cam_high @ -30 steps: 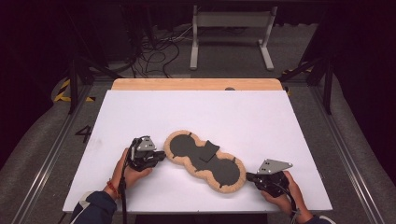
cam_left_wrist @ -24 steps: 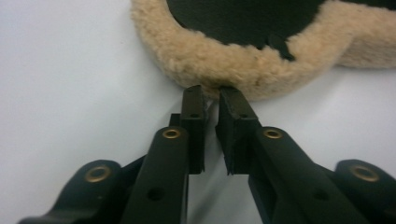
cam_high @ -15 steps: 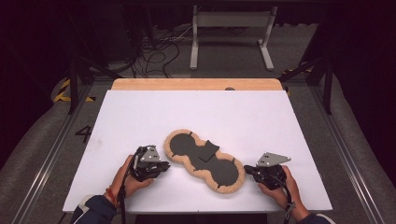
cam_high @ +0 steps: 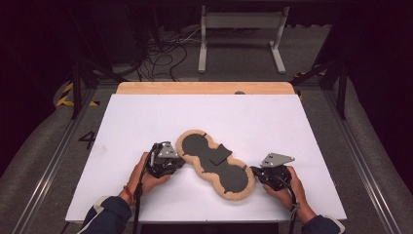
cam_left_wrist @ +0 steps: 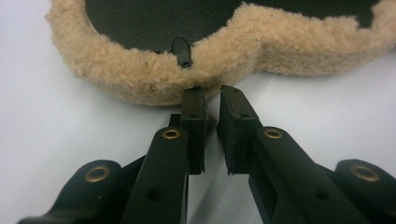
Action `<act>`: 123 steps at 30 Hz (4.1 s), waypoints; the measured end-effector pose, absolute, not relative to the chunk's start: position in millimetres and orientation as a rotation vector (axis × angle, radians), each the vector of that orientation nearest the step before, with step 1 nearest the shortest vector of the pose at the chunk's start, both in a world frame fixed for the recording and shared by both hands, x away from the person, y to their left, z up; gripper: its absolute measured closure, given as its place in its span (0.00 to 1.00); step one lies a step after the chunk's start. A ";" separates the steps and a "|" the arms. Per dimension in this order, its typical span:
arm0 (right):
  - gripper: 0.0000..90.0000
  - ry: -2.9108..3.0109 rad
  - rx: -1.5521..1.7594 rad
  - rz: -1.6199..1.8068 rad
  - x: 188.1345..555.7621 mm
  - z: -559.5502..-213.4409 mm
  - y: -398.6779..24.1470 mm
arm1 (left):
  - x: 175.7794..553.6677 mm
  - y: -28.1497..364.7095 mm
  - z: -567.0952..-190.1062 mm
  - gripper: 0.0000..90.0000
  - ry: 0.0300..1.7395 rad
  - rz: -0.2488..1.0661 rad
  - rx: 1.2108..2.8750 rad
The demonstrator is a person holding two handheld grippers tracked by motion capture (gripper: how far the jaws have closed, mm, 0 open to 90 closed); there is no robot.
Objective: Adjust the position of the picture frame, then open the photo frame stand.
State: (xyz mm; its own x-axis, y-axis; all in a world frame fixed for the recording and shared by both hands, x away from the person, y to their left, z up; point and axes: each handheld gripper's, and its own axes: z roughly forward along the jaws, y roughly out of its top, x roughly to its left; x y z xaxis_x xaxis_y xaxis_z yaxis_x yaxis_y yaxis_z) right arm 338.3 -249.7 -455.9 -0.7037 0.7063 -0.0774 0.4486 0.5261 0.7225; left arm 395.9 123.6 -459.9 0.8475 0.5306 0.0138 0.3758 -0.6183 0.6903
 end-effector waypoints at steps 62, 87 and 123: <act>1.00 2.581 0.694 1.038 307.7 -456.3 -195.0 | 441.6 77.0 -435.9 0.83 0.603 0.234 2.260; 1.00 2.580 0.677 1.037 301.0 -457.0 -187.4 | 451.7 102.8 -444.4 0.88 0.707 0.256 2.238; 1.00 2.531 0.774 1.074 338.6 -456.2 -190.2 | 467.9 88.0 -456.8 0.91 0.746 0.203 2.275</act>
State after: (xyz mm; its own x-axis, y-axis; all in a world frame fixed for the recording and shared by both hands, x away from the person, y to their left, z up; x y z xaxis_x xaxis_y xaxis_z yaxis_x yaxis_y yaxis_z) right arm 338.6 -190.2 -456.2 -0.8157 0.5763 -0.0498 0.3645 0.5789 0.7294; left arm 467.9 88.0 -456.8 0.8200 0.5681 -0.0697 0.4542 -0.5718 0.6832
